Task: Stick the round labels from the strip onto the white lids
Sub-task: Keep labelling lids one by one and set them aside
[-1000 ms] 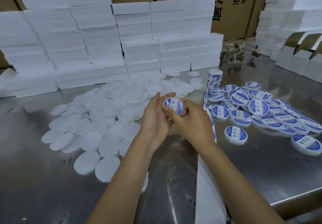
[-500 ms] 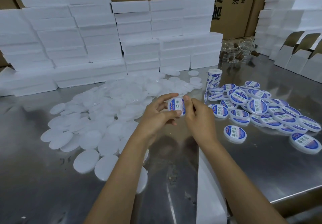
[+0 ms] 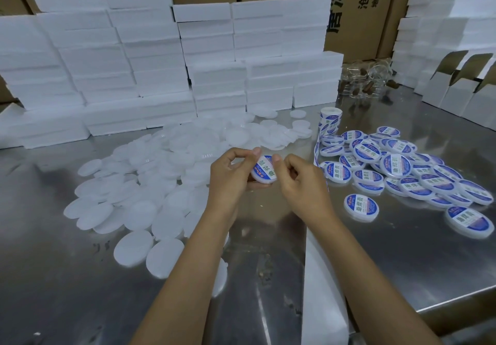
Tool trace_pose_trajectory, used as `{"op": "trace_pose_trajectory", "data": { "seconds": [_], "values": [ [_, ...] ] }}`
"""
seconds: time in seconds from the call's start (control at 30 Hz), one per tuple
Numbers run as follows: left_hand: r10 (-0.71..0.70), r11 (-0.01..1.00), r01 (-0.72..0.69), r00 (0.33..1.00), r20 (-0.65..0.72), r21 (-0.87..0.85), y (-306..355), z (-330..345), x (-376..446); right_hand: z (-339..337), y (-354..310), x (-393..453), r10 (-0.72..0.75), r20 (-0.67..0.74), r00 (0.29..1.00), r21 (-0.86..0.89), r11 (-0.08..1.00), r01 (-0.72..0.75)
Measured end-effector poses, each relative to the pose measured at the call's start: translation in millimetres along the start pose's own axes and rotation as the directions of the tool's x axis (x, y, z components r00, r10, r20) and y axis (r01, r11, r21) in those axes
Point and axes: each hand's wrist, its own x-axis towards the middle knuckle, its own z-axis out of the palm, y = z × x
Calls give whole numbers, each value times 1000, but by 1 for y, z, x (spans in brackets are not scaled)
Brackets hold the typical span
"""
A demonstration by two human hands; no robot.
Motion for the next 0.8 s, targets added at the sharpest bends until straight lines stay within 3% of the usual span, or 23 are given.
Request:
{"op": "trace_pose_trajectory", "data": {
  "seconds": [0.17,0.23,0.43,0.67,0.8],
  "values": [
    [-57,998,45,964,258,52,1,2,-3,-6,4,2,9,-61,998,-34,999,-11],
    [-47,998,30,956,289,63,2,3,-3,-6,3,2,-8,-69,998,-23,1000,6],
    [27,999,-32,986,164,29,5,1,-5,-6,1,0,9,-7,1000,94,996,-9],
    [76,997,-76,997,33,-4,1,-1,-2,-3,-1,-4,-25,66,997,43,999,22],
    [74,997,-74,997,23,4,1,-1,-1,-3,0,-3,5,39,999,44,999,-7]
  ]
}}
